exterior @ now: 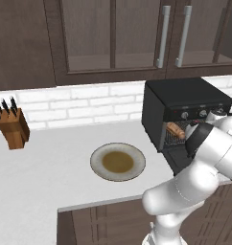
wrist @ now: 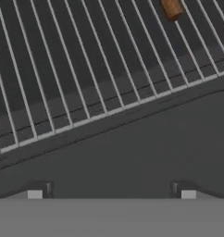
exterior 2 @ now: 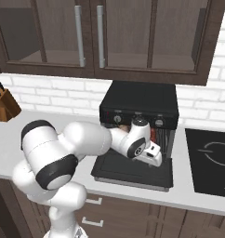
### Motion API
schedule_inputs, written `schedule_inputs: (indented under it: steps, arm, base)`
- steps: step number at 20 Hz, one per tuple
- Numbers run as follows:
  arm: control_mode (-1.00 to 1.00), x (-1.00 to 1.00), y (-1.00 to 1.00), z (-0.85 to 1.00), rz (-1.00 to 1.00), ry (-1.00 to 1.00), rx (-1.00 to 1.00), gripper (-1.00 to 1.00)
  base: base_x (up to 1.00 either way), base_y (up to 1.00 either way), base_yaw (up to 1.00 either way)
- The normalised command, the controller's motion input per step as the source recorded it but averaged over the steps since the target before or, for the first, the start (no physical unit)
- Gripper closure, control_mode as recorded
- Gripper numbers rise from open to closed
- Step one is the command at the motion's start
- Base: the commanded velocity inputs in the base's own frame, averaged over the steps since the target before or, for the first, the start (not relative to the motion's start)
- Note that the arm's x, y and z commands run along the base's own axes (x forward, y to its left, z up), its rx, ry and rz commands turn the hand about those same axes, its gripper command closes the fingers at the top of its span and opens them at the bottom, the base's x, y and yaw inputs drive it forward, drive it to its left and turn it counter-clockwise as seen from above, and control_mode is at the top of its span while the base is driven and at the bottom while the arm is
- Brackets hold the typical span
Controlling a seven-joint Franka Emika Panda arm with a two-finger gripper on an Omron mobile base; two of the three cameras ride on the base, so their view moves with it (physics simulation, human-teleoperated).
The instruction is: Pick up the kebab skewer and baguette bread, and place them inside the toaster oven. Close the toaster oven door and start by setting the timer.
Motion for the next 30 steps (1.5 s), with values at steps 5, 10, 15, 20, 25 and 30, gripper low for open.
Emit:
schedule_inputs:
  steps: [5, 10, 15, 20, 25, 30]
  arm:
    - [-1.00, 0.31, 0.12, -0.06, -0.17, -0.09, 0.00, -1.00]
    - [-1.00, 0.46, 0.19, -0.06, -0.19, -0.07, 0.00, -1.00]
    - [-1.00, 0.54, 0.17, -0.05, -0.19, -0.06, 0.00, -1.00]
    - [-1.00, 0.42, 0.31, -0.15, -0.20, -0.14, -0.02, -1.00]
    - [-1.00, 0.37, 0.23, 0.00, -0.17, -0.09, -0.02, -1.00]
    - [-1.00, -0.33, 0.09, 0.04, -0.03, -0.03, 0.00, -1.00]
  base:
    - [0.00, 0.00, 0.00]
    - [0.00, 0.00, 0.00]
    - [0.00, 0.00, 0.00]
    - [0.00, 0.00, 0.00]
    - [0.00, 0.00, 0.00]
    - [0.00, 0.00, 0.00]
